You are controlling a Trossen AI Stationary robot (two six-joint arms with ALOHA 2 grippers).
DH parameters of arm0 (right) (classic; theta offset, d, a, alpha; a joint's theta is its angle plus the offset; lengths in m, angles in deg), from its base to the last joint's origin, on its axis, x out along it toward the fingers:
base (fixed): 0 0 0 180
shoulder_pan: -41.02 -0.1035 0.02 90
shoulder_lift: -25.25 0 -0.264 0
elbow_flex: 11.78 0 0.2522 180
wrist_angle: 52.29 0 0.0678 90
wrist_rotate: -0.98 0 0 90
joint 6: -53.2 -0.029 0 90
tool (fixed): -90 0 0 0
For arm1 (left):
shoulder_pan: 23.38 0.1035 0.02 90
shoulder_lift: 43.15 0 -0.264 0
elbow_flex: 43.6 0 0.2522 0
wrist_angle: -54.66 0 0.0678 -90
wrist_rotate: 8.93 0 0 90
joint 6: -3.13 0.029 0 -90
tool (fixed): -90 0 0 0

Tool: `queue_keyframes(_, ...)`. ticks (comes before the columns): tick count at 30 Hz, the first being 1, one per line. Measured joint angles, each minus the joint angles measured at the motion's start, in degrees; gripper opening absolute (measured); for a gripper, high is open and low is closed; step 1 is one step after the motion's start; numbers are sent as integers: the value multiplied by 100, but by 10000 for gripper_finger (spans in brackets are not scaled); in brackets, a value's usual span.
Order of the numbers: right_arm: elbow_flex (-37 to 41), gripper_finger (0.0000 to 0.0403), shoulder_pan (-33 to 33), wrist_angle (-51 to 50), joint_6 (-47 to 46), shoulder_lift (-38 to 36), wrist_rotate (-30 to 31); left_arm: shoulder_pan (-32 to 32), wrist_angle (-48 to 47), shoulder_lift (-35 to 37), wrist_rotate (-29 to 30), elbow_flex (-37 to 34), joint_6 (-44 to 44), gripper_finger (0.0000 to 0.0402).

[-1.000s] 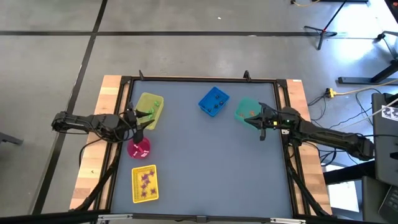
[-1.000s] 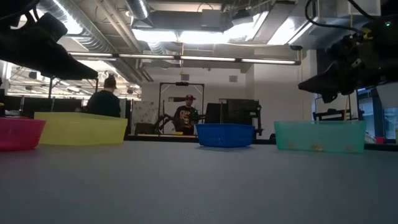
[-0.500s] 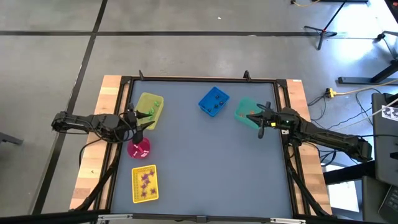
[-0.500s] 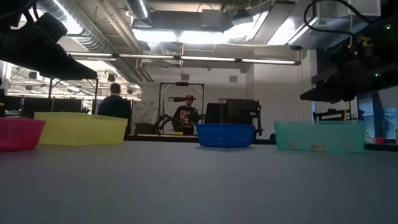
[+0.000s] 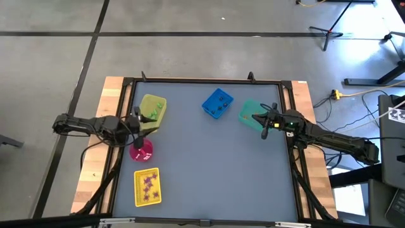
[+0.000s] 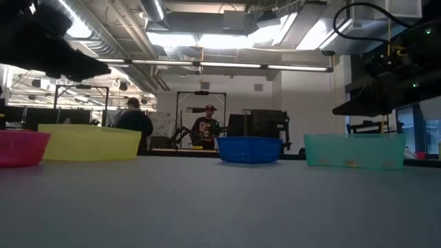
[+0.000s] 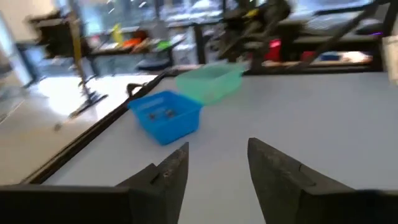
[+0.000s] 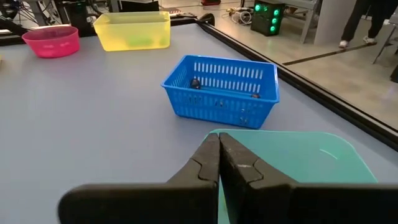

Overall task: Sort Halloween decoration
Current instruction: Return to Home Position

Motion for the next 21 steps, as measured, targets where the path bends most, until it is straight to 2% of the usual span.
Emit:
queue_keyframes(6, 0, 5, 2, -2, -4, -1, -1, -2, 851, 0, -339, -215, 725, 151)
queue_keyframes(10, 0, 5, -95, -4, -11, -1, 12, 0, 1491, -1, -580, -438, 825, 151)
queue_keyframes(21, 0, 5, -1827, -7, -9, -485, 70, 370, 1486, -50, -672, -435, 934, 151)
